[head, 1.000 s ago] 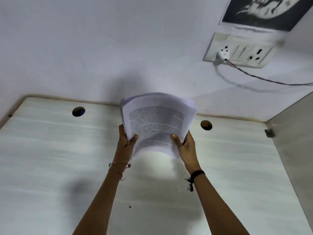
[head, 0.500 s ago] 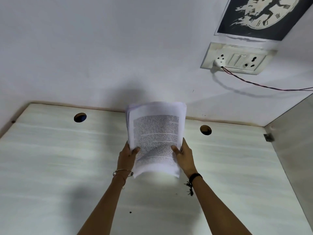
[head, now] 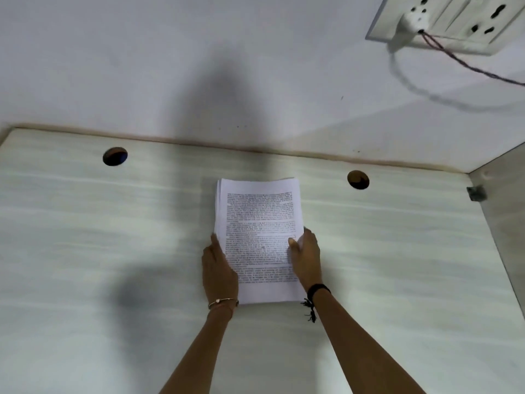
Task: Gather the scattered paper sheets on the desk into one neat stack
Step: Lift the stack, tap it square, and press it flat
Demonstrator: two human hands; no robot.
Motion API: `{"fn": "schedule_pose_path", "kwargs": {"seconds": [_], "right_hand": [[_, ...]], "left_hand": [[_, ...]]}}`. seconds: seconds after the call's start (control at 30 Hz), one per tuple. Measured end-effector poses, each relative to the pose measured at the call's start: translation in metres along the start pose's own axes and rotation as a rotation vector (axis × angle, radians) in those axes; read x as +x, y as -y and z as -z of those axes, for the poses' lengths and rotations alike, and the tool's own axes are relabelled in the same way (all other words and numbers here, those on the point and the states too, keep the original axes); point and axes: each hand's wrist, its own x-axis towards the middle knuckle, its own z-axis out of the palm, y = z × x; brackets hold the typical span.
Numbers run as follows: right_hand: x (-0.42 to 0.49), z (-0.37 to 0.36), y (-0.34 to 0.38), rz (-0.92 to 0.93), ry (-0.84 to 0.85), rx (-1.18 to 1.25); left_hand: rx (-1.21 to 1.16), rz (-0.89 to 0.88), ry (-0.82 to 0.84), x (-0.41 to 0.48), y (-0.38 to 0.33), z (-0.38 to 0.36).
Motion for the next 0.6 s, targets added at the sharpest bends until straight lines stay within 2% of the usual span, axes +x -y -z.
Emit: {"fn": "schedule_pose_path", "kwargs": {"seconds": [0.1, 0.23, 0.37, 0.53, 0.6], "right_hand": [[0.001, -0.003, -0.002, 0.069, -0.022, -0.065], [0.003, -0.010, -0.005, 0.069, -0.032, -0.137], [0.000, -0.015, -0.007, 0.093, -0.136, -0.253], [-0.005, -0.013, -0.006, 0.239, -0.243, -0.321], [-0.010, -0.009, -0.004, 0.278, -0.276, -0.347]], "left_hand": [[0.020, -0.051, -0.041, -0.006, 0.005, -0.005], [0.067, -0.101, -0.049, -0.009, 0.011, -0.007], [0.270, -0.125, -0.054, -0.004, 0.022, -0.005], [0.288, -0.257, -0.100, -0.008, 0.016, 0.005], [0.227, -0.165, -0.138, -0.015, 0.015, 0.010]]}}
